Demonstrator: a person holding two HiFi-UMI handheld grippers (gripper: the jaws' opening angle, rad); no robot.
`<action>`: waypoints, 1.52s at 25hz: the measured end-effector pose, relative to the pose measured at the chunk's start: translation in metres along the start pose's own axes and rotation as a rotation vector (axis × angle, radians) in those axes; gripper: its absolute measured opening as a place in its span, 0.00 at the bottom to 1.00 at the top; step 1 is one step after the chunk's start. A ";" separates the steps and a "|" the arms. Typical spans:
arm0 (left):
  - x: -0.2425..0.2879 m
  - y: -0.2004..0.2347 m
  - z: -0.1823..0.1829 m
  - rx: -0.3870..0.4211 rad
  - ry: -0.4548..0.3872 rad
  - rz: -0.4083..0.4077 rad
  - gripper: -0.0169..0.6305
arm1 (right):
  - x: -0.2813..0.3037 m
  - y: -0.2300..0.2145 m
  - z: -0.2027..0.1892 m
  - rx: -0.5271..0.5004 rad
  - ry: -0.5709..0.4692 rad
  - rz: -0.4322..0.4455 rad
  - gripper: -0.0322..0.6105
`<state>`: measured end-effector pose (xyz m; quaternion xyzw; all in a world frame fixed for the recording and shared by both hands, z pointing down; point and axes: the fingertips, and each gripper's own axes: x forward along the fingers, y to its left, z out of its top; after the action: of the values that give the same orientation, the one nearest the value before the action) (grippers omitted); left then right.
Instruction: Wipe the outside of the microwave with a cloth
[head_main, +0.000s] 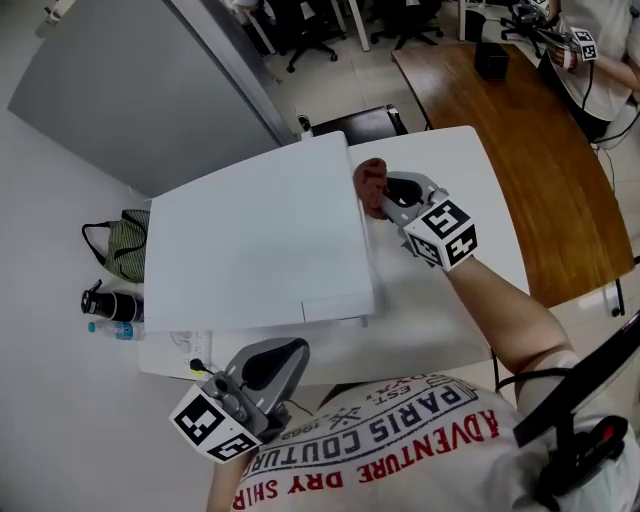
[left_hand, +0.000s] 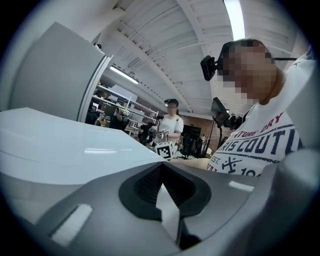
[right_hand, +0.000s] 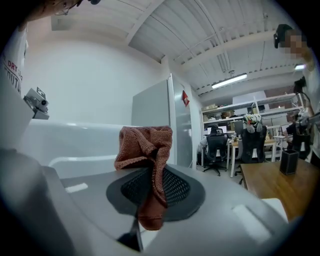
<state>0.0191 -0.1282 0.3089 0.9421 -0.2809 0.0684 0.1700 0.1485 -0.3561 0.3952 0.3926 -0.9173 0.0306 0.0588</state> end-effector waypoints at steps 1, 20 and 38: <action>-0.004 0.002 -0.001 -0.004 0.000 0.011 0.04 | 0.006 -0.005 0.001 -0.011 0.003 -0.004 0.11; 0.002 0.010 -0.023 -0.036 0.013 0.020 0.04 | -0.007 -0.046 -0.010 -0.001 -0.022 -0.122 0.12; 0.107 -0.097 -0.040 0.021 0.098 -0.305 0.04 | -0.185 0.118 -0.110 0.106 0.065 0.063 0.12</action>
<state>0.1602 -0.0919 0.3428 0.9711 -0.1251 0.0905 0.1818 0.1991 -0.1313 0.4783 0.3650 -0.9239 0.0935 0.0668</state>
